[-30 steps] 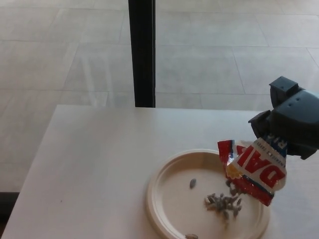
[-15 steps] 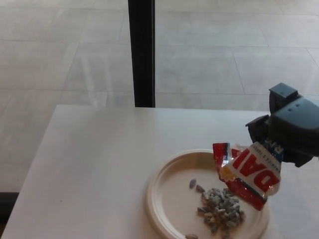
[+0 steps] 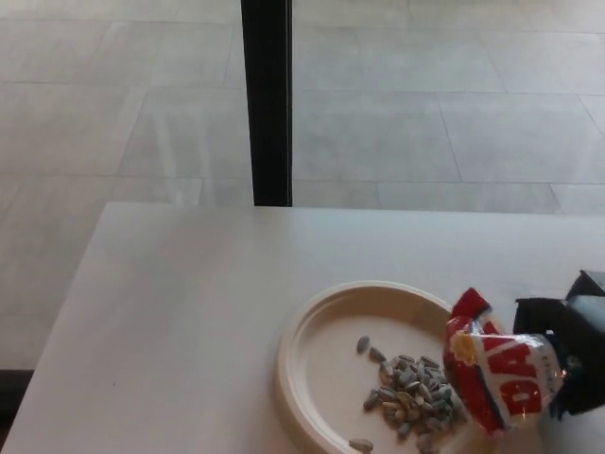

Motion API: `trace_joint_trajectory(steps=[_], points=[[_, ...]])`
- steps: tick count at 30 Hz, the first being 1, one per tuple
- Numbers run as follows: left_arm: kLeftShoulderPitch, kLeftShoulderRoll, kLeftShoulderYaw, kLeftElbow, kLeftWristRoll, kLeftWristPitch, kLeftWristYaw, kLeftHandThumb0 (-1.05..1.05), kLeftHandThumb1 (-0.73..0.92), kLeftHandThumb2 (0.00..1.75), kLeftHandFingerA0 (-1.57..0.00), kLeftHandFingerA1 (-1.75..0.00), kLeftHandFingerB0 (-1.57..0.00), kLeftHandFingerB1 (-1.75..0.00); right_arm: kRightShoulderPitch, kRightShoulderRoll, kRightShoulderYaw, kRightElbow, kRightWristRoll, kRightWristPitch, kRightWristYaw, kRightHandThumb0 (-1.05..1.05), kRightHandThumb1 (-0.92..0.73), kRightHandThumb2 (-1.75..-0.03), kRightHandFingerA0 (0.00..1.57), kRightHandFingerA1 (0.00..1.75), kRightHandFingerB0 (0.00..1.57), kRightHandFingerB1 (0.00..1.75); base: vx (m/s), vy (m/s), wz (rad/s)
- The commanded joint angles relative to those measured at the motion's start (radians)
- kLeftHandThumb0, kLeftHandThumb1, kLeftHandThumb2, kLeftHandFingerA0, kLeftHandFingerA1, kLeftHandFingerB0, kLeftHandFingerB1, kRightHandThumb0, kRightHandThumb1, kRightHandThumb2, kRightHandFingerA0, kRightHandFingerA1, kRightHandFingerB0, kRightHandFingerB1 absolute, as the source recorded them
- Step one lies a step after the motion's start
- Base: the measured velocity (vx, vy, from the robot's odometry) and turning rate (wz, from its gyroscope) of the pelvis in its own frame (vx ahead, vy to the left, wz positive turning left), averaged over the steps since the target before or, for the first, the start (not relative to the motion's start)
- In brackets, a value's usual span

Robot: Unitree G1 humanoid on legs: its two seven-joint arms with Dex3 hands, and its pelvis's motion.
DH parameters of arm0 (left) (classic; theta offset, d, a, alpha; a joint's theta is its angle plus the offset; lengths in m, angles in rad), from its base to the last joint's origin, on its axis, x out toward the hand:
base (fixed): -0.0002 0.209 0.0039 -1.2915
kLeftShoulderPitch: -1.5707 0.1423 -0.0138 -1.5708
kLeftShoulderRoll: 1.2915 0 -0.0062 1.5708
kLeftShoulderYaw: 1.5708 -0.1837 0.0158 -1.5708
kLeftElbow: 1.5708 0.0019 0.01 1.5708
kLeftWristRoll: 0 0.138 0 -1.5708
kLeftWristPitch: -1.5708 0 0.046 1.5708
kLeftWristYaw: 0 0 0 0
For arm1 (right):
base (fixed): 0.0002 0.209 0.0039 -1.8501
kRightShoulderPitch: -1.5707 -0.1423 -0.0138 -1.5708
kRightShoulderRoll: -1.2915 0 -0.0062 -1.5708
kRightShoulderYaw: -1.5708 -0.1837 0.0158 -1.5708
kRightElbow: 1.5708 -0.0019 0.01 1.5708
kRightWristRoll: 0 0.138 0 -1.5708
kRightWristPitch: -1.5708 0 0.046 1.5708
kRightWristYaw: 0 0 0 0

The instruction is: The robot uses its right hand to pick up a bag of sunflower seeds kept in the middle of the desk and tilts it over a plate kept next to it to pour out a few seeds and then puts the bag of seeds back on the desk

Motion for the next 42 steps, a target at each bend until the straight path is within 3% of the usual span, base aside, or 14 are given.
trace_joint_trajectory(steps=[1,18,19,20,23,24,26,30,33,35,36,38,41,42], points=[[0.008,0.005,0.007,0.003,-0.005,0.002,0.008,-0.82,0.83,0.66,-0.48,-0.51,-0.41,-0.35,0.056,0.039,-0.045,0.035,0.122,0.039,-0.011,-0.25,-0.58,-1.12,0.85,1.75,0.71,1.68,0.0,0.0,0.0],[0.024,-0.005,0.015,0.002,-0.006,-0.008,0.002,-0.84,0.82,0.66,-0.49,-0.52,-0.4,-0.35,0.109,0.259,-0.215,0.077,0.367,-0.018,-0.076,-0.13,-0.52,-1.12,0.83,1.75,0.74,1.67,0.0,0.0,0.0],[0.025,-0.005,0.016,0.0,-0.008,-0.01,0.001,-0.84,0.66,1.06,-0.45,-0.6,-0.35,-0.5,0.106,0.273,-0.225,0.088,0.389,-0.033,-0.079,-0.15,-0.56,-1.13,0.85,1.75,0.75,1.62,0.0,0.0,0.0],[0.025,-0.006,0.018,-0.001,-0.011,-0.008,-0.001,-0.86,0.81,0.65,-0.49,-0.52,-0.4,-0.35,0.101,0.285,-0.232,0.104,0.403,-0.056,-0.088,-0.16,-0.62,-1.03,0.85,1.63,0.79,1.27,0.0,0.0,0.0],[0.022,-0.004,0.02,0.001,-0.012,-0.002,-0.007,-0.85,0.82,0.65,-0.47,-0.51,-0.39,-0.35,0.094,0.303,-0.24,0.133,0.424,-0.097,-0.1,-0.18,-0.67,-0.93,0.91,1.65,0.77,0.91,0.0,0.0,0.0],[0.022,-0.005,0.021,0.001,-0.013,-0.003,-0.01,-0.85,0.82,0.65,-0.47,-0.52,-0.38,-0.35,0.102,0.32,-0.244,0.126,0.433,-0.066,-0.1,-0.39,-0.68,-0.63,0.87,1.39,0.43,0.41,0.0,0.0,0.0],[0.022,-0.007,0.022,-0.002,-0.014,-0.003,-0.005,-0.83,0.65,1.06,-0.44,-0.61,-0.35,-0.5,0.11,0.328,-0.243,0.151,0.46,-0.096,-0.082,-0.56,-0.52,-0.81,0.61,0.89,0.09,0.41,0.0,0.0,0.0],[0.019,-0.006,0.022,0.0,-0.012,0.003,-0.003,-0.83,0.83,0.65,-0.51,-0.53,-0.42,-0.35,0.116,0.344,-0.242,0.174,0.486,-0.086,-0.077,-0.52,-0.65,-0.6,0.19,0.63,0.0,0.29,0.0,0.0,0.0],[0.019,-0.006,0.022,0.0,-0.012,0.001,-0.006,-0.82,0.83,0.66,-0.5,-0.53,-0.42,-0.35,0.129,0.335,-0.221,0.177,0.463,-0.073,-0.099,-0.57,-0.67,-0.6,0.1,0.47,0.0,0.19,0.0,0.0,0.0],[0.018,-0.004,0.02,0.002,-0.009,0.003,-0.006,-0.81,0.66,1.07,-0.45,-0.61,-0.31,-0.49,0.143,0.324,-0.212,0.182,0.459,-0.056,-0.099,-0.71,-0.46,-0.84,0.0,0.17,0.0,0.19,0.0,0.0,0.0],[0.018,-0.01,0.027,0.002,-0.017,0.001,-0.009,-0.84,0.82,0.65,-0.49,-0.53,-0.4,-0.35,0.148,0.31,-0.207,0.176,0.447,-0.035,-0.103,-0.91,-0.53,-0.85,0.0,0.05,0.0,0.06,0.0,0.0,0.0],[0.019,-0.013,0.031,0.001,-0.02,-0.001,-0.013,-0.84,0.82,0.65,-0.49,-0.53,-0.41,-0.35,0.156,0.292,-0.195,0.17,0.431,-0.025,-0.11,-0.99,-0.58,-0.86,0.0,0.01,0.0,0.0,0.0,0.0,0.0],[0.019,-0.012,0.024,0.0,-0.011,-0.002,-0.005,-0.82,0.83,0.65,-0.49,-0.53,-0.4,-0.36,0.161,0.27,-0.18,0.18,0.429,-0.041,-0.113,-1.05,-0.61,-0.89,0.0,0.04,0.0,0.0,0.0,0.0,0.0],[0.016,-0.013,0.028,0.001,-0.015,0.003,-0.006,-0.8,0.67,1.06,-0.44,-0.61,-0.35,-0.5,0.167,0.256,-0.173,0.175,0.418,-0.031,-0.114,-0.84,-0.52,-0.8,0.0,0.0,0.0,0.0,0.0,0.0,0.0]])
